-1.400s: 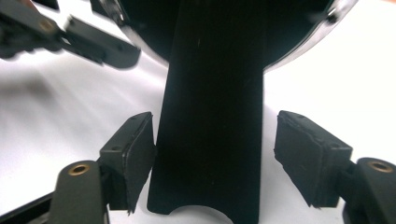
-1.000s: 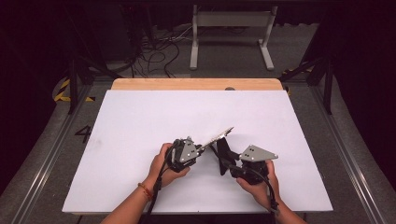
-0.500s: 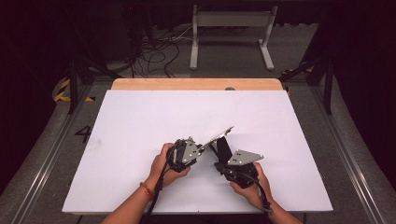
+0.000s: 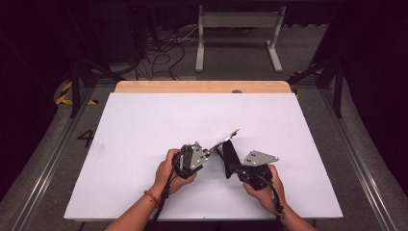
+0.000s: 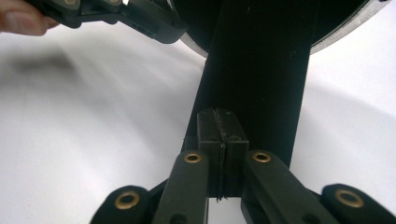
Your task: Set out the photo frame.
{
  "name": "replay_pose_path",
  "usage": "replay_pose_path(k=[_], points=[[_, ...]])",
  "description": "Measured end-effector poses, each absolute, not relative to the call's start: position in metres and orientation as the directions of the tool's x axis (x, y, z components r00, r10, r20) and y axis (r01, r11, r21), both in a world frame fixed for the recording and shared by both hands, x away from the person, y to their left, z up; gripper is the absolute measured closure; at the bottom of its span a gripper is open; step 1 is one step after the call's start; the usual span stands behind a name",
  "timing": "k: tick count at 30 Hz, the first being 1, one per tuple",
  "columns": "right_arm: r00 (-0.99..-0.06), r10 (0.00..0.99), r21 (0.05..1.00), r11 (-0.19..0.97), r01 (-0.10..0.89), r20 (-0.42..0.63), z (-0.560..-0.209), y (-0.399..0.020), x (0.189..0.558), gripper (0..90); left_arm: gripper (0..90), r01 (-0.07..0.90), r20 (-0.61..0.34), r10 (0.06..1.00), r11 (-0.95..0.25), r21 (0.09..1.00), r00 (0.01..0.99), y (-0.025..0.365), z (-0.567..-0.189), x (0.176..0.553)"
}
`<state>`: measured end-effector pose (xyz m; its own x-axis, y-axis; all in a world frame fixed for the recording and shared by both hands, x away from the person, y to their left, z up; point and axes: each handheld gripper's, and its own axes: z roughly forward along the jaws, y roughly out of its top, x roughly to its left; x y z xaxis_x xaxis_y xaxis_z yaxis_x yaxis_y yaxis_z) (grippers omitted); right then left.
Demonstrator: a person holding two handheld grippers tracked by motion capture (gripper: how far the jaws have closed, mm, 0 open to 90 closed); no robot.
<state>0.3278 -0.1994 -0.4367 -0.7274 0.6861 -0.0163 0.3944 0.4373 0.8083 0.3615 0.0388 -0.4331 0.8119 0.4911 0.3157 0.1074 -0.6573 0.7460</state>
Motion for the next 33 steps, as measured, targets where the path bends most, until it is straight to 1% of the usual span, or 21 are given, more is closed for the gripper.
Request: replay_pose_path(k=[2,9,10,11,12,16,17,18,19,20,23,24,33], points=[[-0.741,0.672,0.815,0.429,0.388,-0.001,-0.436,-0.199,0.326,88.7,80.3,0.116,0.308,0.497,-0.653,0.748,0.811,0.038,-0.433,0.361],[-0.776,0.631,0.82,0.454,0.35,-0.018,-0.438,-0.176,0.32,84.7,79.7,0.115,0.313,0.509,-0.646,0.755,0.802,0.036,-0.436,0.362],[-0.774,0.633,0.816,0.456,0.354,-0.018,-0.44,-0.173,0.321,83.3,77.0,0.115,0.321,0.511,-0.65,0.751,0.797,0.036,-0.438,0.363],[-0.769,0.639,0.813,0.457,0.361,-0.017,-0.442,-0.171,0.322,82.8,72.5,0.126,0.322,0.524,-0.65,0.749,0.789,0.035,-0.441,0.365],[-0.763,0.647,0.809,0.459,0.367,-0.021,-0.445,-0.168,0.323,83.5,69.6,0.137,0.301,0.524,-0.643,0.753,0.797,0.035,-0.443,0.368],[-0.752,0.656,0.798,0.486,0.357,-0.063,-0.449,-0.162,0.322,84.8,71.0,0.141,0.297,0.509,-0.656,0.741,0.808,0.031,-0.453,0.373],[-0.747,0.661,0.795,0.489,0.359,-0.069,-0.45,-0.161,0.322,85.3,73.0,0.139,0.303,0.506,-0.663,0.735,0.808,0.03,-0.454,0.372],[-0.745,0.663,0.792,0.492,0.36,-0.073,-0.45,-0.161,0.321,86.2,74.6,0.124,0.337,0.509,-0.674,0.728,0.792,0.029,-0.456,0.372],[-0.743,0.664,0.787,0.502,0.357,-0.087,-0.45,-0.161,0.321,87.2,79.1,0.127,0.336,0.515,-0.671,0.73,0.788,0.029,-0.456,0.372],[-0.741,0.666,0.789,0.501,0.356,-0.089,-0.45,-0.16,0.32,88.0,80.4,0.13,0.323,0.511,-0.666,0.734,0.797,0.03,-0.455,0.373],[-0.741,0.663,0.784,0.514,0.349,-0.105,-0.45,-0.161,0.319,89.7,80.8,0.126,0.34,0.51,-0.679,0.724,0.79,0.029,-0.455,0.372],[-0.743,0.661,0.782,0.516,0.348,-0.106,-0.45,-0.162,0.319,90.0,80.8,0.129,0.333,0.51,-0.675,0.726,0.793,0.03,-0.454,0.371],[-0.738,0.663,0.769,0.534,0.353,-0.122,-0.449,-0.169,0.32,90.0,80.6,0.122,0.354,0.502,-0.693,0.71,0.789,0.027,-0.454,0.365]])
